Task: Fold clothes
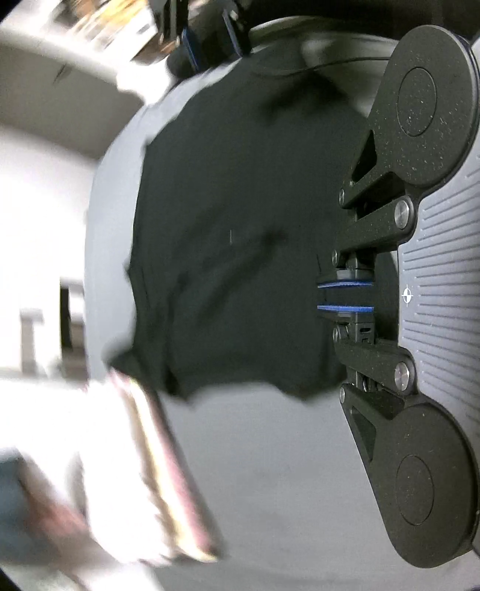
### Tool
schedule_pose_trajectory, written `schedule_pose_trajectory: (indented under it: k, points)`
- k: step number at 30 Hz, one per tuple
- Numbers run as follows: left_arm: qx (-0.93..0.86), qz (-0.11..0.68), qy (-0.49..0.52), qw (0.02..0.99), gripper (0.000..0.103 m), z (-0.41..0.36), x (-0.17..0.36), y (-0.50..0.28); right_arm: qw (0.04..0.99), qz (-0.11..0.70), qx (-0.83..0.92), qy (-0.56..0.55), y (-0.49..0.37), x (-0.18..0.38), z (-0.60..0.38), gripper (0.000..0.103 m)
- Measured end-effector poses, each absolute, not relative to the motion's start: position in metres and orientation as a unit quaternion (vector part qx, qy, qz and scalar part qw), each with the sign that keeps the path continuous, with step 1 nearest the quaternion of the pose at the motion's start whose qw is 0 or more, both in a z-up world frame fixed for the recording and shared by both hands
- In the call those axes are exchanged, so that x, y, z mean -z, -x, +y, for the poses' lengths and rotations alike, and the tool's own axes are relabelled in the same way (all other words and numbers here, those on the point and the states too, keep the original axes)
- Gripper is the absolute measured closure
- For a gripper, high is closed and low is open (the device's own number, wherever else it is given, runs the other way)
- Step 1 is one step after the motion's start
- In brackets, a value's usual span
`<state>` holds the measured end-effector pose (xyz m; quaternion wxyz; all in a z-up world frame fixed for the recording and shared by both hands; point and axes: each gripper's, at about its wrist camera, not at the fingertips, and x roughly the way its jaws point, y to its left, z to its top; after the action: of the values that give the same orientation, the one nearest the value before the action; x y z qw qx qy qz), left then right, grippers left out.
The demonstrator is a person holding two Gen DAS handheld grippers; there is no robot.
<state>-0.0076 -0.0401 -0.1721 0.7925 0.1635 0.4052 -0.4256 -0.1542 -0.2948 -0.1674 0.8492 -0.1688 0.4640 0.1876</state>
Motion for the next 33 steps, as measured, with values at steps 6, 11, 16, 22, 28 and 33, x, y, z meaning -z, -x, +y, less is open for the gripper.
schedule_pose_trajectory:
  k: [6, 11, 16, 22, 28, 33]
  points:
    - [0.589, 0.331, -0.332, 0.658, 0.096, -0.091, 0.176, 0.068, 0.857, 0.457, -0.152, 0.185, 0.18, 0.208, -0.243, 0.047]
    - [0.648, 0.299, -0.428, 0.554, 0.096, -0.115, 0.192, 0.104, 0.851, 0.433, -0.141, 0.261, 0.188, 0.228, -0.202, 0.046]
    - [0.64, 0.262, -0.441, 0.572, 0.096, -0.121, 0.201, 0.104, 0.803, 0.401, -0.168, 0.409, 0.207, 0.258, -0.162, 0.046]
    - [0.632, 0.225, -0.457, 0.584, 0.096, -0.123, 0.2, 0.11, 0.778, 0.305, -0.163, 0.524, 0.217, 0.289, -0.135, 0.061]
    - [0.636, 0.179, -0.469, 0.586, 0.086, -0.116, 0.195, 0.121, 0.796, 0.294, -0.151, 0.506, 0.214, 0.283, -0.138, 0.084]
    - [0.624, 0.11, -0.456, 0.625, 0.011, -0.108, 0.184, 0.125, 0.833, 0.298, -0.142, 0.444, 0.207, 0.267, -0.15, 0.085]
